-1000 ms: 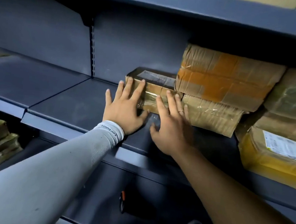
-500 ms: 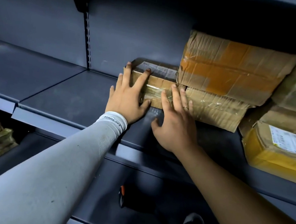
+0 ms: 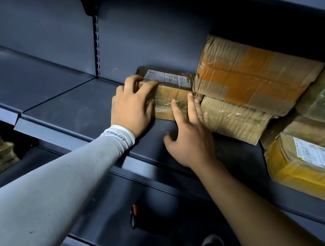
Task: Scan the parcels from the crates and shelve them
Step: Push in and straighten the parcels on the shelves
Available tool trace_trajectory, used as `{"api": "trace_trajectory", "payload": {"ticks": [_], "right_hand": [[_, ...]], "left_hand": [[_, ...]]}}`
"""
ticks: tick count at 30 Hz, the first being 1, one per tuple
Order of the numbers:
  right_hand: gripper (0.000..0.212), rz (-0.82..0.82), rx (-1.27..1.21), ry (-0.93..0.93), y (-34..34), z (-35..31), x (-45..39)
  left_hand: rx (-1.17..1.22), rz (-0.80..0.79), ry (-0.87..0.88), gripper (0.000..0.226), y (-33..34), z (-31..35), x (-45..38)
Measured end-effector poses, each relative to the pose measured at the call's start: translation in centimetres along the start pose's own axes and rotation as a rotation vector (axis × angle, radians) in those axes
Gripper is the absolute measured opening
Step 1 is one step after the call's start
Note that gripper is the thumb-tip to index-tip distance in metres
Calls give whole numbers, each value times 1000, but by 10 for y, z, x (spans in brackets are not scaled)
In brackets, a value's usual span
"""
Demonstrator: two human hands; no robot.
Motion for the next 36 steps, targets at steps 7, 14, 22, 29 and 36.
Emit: {"api": "trace_trajectory", "payload": {"ticks": [7,14,22,29,36], "right_hand": [[93,-27,-12,-31,0,-2,0],[97,18,-86,-43,-4,-4,3],[95,56,-119,-46,-2,-2,2],[93,37,-115,-39,-1,-2,1],[93,38,-101,-39,-3,-4,1]], "left_hand": [[-37,47,112,45,-20,11,8],[-13,94,172,33,-43,33,16],[-133,-107,122,72,-40,-8,13],[61,-118,312,69,-20,-22,-2],[-99,-53,248,61,-32,-11,7]]}}
Point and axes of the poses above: each hand's wrist, its own x-axis away from the middle knuckle, its own y-axis out of the palm, z = x × y, the point moved 6 cm from there along -x, towards the middle knuckle, and after that the axes turned 9 degrees about y, right-handed, at the moved point
